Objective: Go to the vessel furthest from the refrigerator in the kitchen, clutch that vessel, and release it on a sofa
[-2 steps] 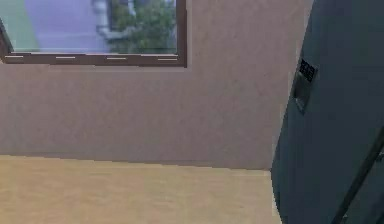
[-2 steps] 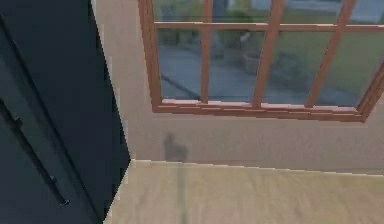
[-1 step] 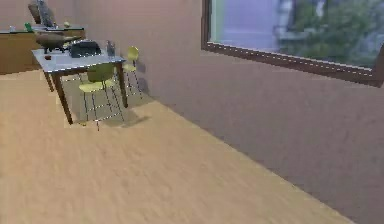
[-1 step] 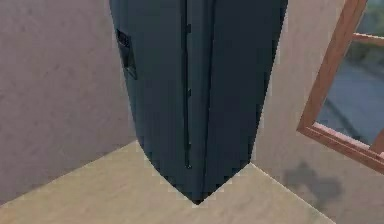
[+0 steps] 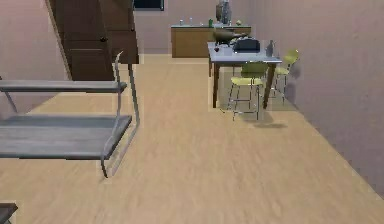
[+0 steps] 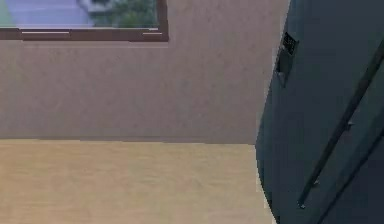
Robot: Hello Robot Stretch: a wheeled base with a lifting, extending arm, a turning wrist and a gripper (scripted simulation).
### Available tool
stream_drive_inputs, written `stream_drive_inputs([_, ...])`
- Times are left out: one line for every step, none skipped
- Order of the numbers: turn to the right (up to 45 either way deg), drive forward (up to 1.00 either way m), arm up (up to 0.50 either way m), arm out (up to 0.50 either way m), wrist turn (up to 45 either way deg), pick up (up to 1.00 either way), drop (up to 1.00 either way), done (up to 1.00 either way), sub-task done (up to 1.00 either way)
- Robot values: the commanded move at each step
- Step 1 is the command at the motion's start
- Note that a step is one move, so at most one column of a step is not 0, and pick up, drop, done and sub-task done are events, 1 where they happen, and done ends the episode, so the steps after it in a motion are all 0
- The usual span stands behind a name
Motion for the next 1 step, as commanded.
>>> stream_drive_inputs([0.0,1.00,0.00,0.00,0.0,0.00,0.00,0.00,0.00])
